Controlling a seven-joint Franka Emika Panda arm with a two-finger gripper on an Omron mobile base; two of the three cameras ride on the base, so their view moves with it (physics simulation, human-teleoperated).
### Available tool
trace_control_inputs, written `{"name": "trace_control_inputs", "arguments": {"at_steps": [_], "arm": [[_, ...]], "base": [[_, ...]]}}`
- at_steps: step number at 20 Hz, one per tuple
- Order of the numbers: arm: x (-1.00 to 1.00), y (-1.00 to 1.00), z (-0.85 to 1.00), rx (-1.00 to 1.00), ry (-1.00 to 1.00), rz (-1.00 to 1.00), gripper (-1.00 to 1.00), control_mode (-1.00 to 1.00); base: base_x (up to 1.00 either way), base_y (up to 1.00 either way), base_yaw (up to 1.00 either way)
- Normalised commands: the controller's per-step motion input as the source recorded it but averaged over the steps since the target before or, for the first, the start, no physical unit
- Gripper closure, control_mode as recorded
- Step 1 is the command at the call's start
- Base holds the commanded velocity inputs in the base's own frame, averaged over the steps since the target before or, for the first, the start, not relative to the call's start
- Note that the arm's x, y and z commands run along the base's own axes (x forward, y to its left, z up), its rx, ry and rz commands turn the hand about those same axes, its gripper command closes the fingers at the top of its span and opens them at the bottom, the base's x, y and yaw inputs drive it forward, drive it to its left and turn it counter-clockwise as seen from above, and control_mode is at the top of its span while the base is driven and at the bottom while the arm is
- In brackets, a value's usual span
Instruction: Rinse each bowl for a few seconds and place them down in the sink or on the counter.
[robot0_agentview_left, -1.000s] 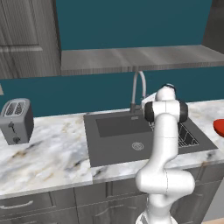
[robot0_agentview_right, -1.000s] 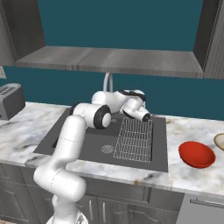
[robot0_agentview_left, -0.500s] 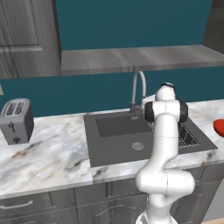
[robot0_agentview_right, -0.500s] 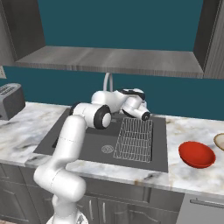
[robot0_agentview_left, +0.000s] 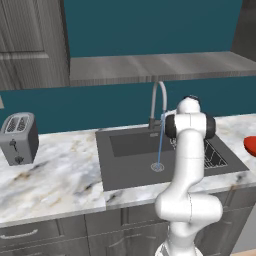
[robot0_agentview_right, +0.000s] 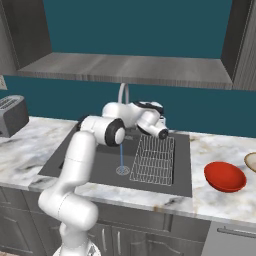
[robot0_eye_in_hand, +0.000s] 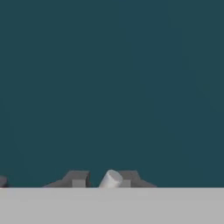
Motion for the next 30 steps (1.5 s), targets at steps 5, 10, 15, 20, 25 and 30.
{"name": "trace_control_inputs", "arguments": {"at_steps": [5, 10, 15, 20, 25, 30], "arm": [[-0.38, -0.32, 0.04, 0.07, -0.03, 0.0, -1.0, -1.0], [-0.2, -0.57, 0.18, 0.14, 0.0, -0.03, -1.0, -1.0], [-0.17, -0.55, 0.3, 0.15, 0.0, -0.01, -1.0, -1.0], [-0.45, -0.23, 0.45, 0.09, 0.0, 0.0, -1.0, -1.0], [-0.69, -0.28, 0.26, 0.05, -0.02, 0.0, -1.0, -1.0], [-0.83, -0.35, 0.1, 0.03, -0.14, 0.0, -1.0, -1.0]], "base": [[0.0, 0.0, 0.0], [0.0, 0.0, 0.0], [0.0, 0.0, 0.0], [0.0, 0.0, 0.0], [0.0, 0.0, 0.0], [0.0, 0.0, 0.0]]}}
